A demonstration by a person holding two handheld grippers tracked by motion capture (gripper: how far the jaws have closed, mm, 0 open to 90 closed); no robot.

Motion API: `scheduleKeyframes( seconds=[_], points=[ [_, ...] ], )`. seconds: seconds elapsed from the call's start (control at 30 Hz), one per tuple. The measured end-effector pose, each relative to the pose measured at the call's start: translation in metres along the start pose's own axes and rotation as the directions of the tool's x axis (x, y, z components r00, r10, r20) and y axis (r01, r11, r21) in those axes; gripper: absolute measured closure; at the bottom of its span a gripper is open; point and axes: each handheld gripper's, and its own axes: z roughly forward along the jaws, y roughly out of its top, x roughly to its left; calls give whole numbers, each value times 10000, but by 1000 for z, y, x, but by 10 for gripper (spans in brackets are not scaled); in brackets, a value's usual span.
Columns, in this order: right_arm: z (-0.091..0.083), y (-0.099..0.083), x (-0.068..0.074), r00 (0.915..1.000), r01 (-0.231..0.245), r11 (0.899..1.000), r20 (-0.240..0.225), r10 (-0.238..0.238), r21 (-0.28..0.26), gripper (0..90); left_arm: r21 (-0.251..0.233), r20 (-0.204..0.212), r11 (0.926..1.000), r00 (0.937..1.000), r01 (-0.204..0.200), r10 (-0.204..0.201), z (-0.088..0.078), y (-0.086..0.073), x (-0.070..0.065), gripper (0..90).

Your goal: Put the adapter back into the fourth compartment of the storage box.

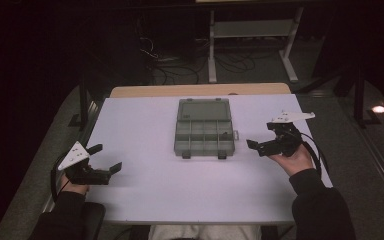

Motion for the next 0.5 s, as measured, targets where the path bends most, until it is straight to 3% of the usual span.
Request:
scheduleKeyframes(
  seconds=[0.5],
  points=[
    [-21,-39,-1,9994,-156,9993,292,166,-331,0,15,4,10000,10000,-28,28,0,0,-1,0]
  ],
)
